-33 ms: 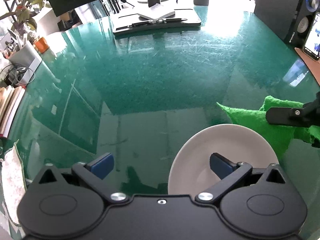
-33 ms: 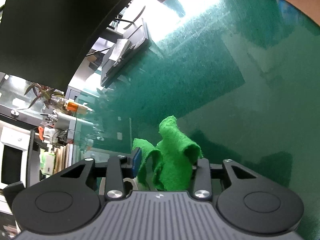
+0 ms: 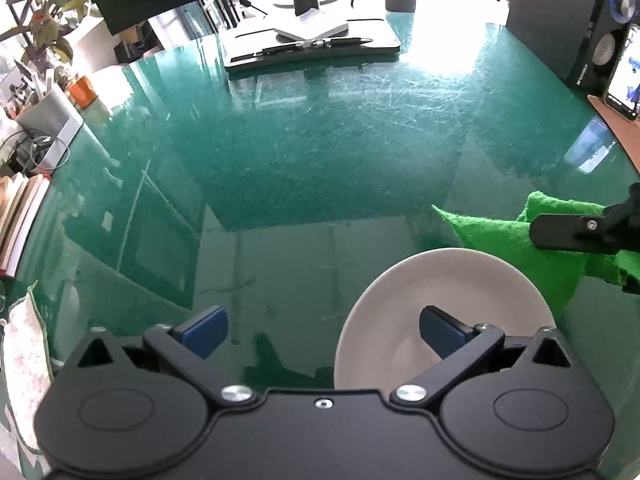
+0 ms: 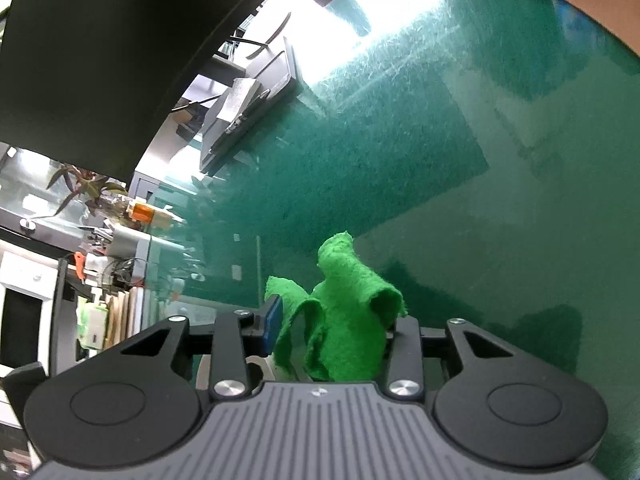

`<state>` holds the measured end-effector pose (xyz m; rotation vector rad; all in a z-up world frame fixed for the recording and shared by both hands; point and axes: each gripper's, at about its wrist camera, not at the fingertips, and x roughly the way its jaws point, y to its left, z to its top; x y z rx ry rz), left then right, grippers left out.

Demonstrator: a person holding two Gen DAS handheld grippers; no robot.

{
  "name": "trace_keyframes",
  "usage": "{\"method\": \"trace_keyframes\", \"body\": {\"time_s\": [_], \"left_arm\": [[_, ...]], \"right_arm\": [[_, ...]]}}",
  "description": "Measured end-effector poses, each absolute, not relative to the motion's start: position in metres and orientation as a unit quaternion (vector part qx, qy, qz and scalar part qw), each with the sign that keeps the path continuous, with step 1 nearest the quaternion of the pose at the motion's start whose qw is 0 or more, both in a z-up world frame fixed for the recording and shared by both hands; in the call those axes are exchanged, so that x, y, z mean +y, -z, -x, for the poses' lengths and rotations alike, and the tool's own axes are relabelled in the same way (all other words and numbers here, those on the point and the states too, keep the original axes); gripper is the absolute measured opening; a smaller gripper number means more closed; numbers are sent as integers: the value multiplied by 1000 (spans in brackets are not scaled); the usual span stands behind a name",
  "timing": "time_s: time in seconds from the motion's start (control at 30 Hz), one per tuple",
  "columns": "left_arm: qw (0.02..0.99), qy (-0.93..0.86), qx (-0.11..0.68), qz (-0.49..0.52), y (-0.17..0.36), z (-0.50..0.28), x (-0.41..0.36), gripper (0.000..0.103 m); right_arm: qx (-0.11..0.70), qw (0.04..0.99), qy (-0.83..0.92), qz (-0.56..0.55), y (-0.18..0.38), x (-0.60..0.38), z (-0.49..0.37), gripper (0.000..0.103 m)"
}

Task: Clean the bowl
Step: 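Hold the white bowl rim with the left gripper while the right gripper holds the green cloth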

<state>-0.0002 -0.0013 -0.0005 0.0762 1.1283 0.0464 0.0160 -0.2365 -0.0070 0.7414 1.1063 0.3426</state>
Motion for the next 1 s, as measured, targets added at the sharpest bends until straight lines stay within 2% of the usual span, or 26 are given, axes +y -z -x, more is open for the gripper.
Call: {"method": "trace_keyframes", "body": {"time_s": [0.83,0.87,0.97,1.0], "left_arm": [[841,-28,539,-40,-4,9,1,103],[841,-30,538,-40,-6,10,2,103],[846,-39,530,-40,-13,13,4,103],[847,-41,529,-40,-13,11,3,103]], "right_arm": [[504,846,-84,-154,-18,-208,-11,41],[505,848,-82,-136,-19,-204,-10,44],[512,854,-72,-54,-25,-189,-7,72],[511,856,-69,-33,-27,-186,-6,76]]}}
